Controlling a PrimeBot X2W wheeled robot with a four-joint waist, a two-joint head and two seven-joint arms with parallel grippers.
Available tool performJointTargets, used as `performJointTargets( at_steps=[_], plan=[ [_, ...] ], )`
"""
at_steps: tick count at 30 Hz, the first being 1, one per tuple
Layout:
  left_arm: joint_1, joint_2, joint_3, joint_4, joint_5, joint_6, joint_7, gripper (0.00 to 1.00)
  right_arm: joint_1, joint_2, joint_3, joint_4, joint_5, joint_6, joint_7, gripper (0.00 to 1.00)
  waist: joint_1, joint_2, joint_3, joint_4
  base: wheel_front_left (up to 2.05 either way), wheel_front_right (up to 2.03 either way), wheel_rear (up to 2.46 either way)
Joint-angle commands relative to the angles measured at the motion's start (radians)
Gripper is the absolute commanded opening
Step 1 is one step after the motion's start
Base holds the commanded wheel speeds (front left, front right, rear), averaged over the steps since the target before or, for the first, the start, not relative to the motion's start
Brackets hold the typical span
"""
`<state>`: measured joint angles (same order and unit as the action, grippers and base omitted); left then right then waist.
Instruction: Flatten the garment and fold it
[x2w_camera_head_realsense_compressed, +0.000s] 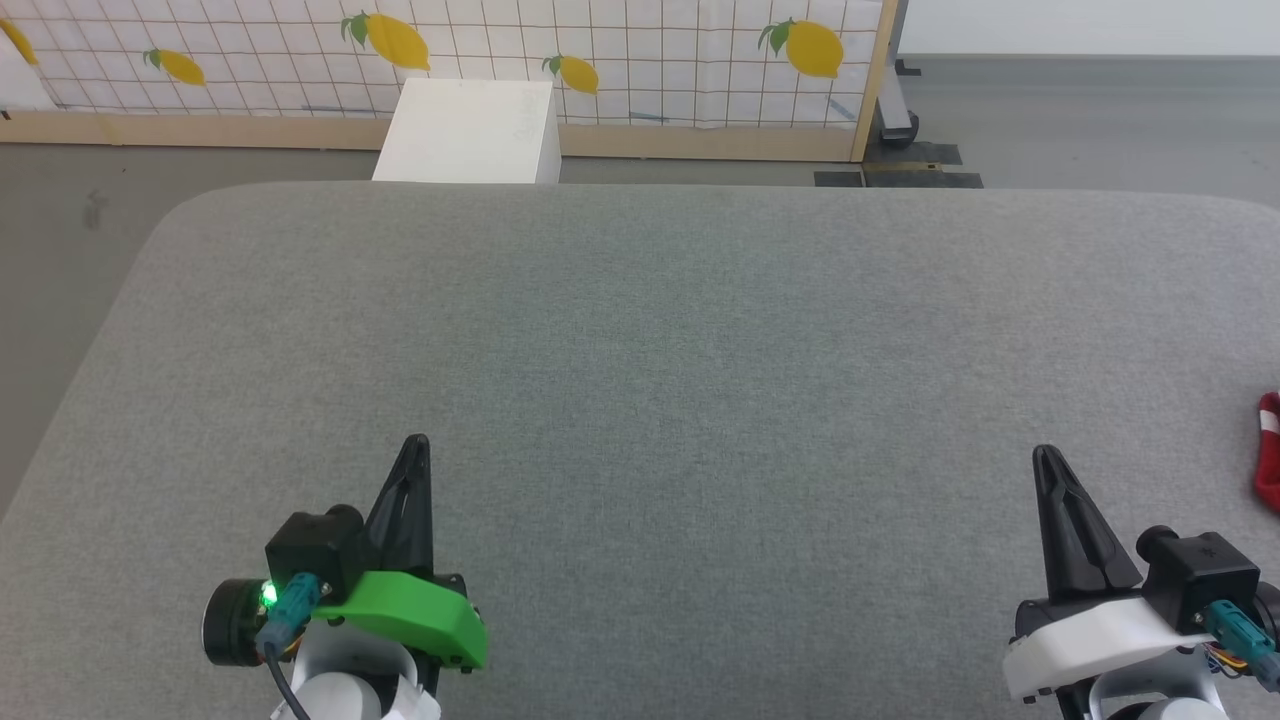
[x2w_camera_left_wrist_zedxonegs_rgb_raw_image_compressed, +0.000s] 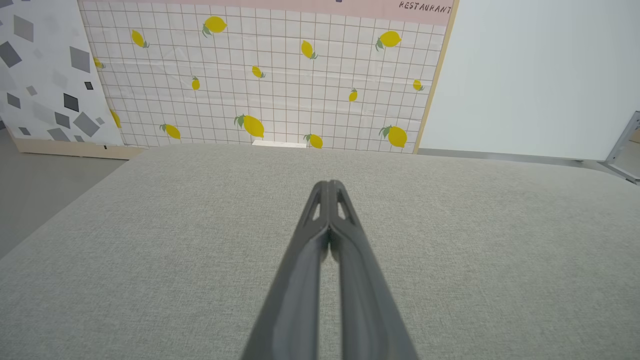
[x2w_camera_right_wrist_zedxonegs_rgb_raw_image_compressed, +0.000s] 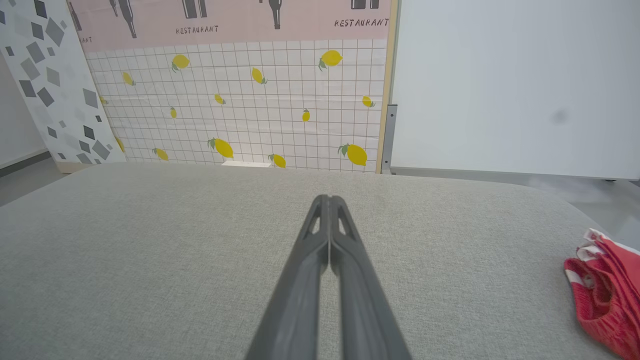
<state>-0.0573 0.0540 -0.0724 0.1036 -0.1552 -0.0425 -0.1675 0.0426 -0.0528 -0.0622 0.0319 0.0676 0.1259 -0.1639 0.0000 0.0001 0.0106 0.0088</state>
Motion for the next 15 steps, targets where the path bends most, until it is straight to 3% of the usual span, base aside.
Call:
performJointTargets(
  at_steps=[1,15],
  plan=[
    [0.020,-0.001,0.006,-0.008,0.013,0.006,0.009,0.00,-0.011,0.001,0.004,-0.006,-0.009,0.002,0.006,0.00,0.0000,-0.0001,0.000,0.000,0.00,0.00,0.00],
    [0.026,-0.002,0.018,-0.025,0.038,0.012,0.037,0.00,-0.017,0.001,0.015,-0.010,-0.019,0.002,0.034,0.00,0.0000,-0.0001,-0.002,-0.002,0.00,0.00,0.00]
  ],
)
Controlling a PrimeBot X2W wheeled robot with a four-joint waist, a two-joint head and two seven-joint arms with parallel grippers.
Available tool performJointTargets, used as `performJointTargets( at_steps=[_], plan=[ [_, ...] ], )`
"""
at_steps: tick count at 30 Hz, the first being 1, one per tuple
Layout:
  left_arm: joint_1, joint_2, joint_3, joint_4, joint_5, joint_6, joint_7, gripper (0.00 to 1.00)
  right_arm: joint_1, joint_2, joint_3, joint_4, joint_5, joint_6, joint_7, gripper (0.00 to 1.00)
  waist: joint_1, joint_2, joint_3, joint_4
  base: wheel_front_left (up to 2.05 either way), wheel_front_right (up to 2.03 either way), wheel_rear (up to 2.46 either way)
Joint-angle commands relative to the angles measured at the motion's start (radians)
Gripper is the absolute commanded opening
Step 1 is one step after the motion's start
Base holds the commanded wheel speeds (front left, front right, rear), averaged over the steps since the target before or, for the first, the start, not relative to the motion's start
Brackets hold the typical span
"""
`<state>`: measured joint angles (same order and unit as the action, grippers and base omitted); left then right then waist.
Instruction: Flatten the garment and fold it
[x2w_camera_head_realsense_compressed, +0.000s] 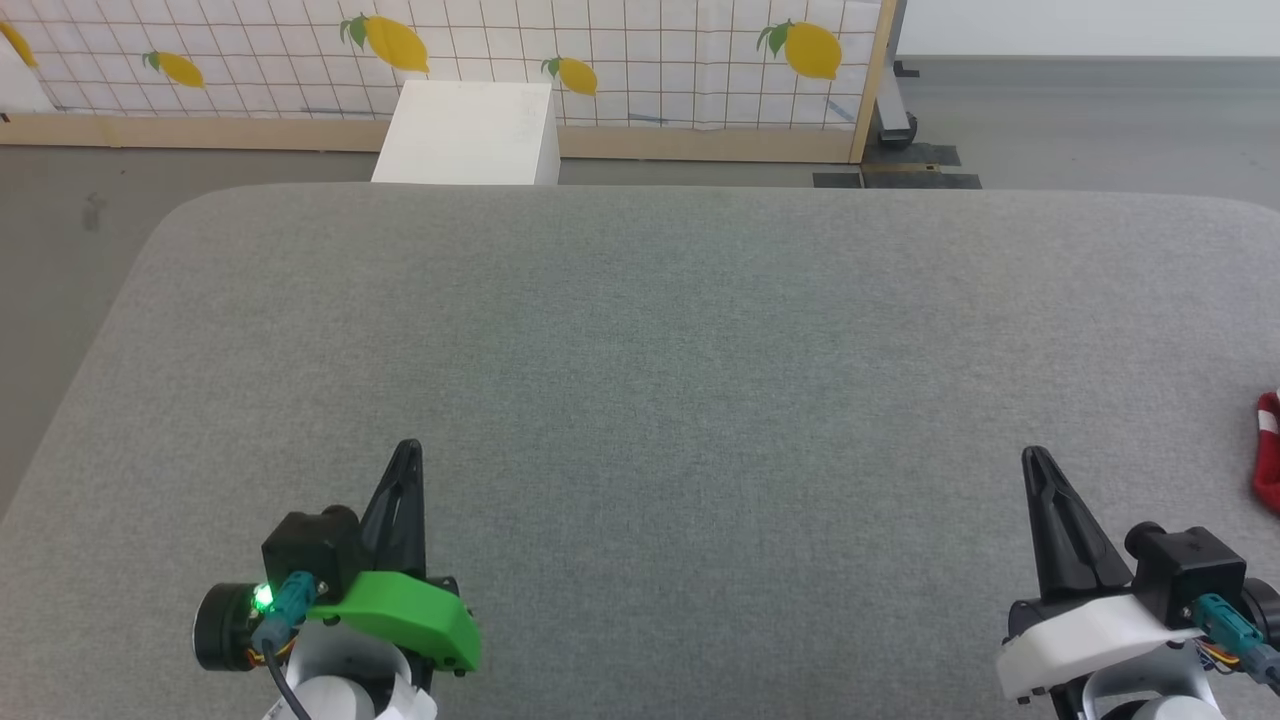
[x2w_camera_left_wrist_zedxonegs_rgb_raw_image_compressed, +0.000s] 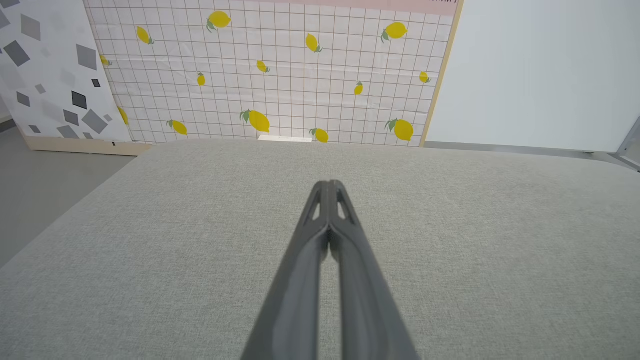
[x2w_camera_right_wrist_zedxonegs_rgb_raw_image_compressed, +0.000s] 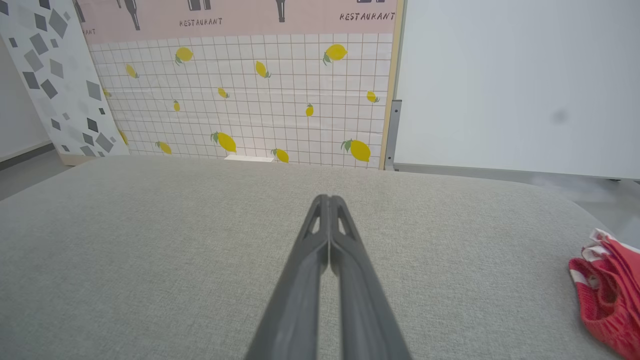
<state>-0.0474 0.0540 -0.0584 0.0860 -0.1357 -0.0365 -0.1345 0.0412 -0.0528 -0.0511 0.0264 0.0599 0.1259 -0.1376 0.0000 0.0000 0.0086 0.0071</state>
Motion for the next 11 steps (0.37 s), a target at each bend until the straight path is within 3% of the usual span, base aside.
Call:
performJointTargets(
  at_steps=[1,11],
  plan=[
    [0.017,-0.002,0.005,-0.009,0.020,0.007,0.006,0.00,-0.016,0.001,0.004,-0.005,-0.012,0.002,0.010,0.00,0.0000,0.0000,0.000,0.000,0.00,0.00,0.00],
    [0.023,-0.002,0.015,-0.023,0.042,0.012,0.030,0.00,-0.021,0.002,0.013,-0.009,-0.021,0.003,0.034,0.00,0.0000,0.0000,-0.002,-0.001,0.00,0.00,0.00]
  ],
)
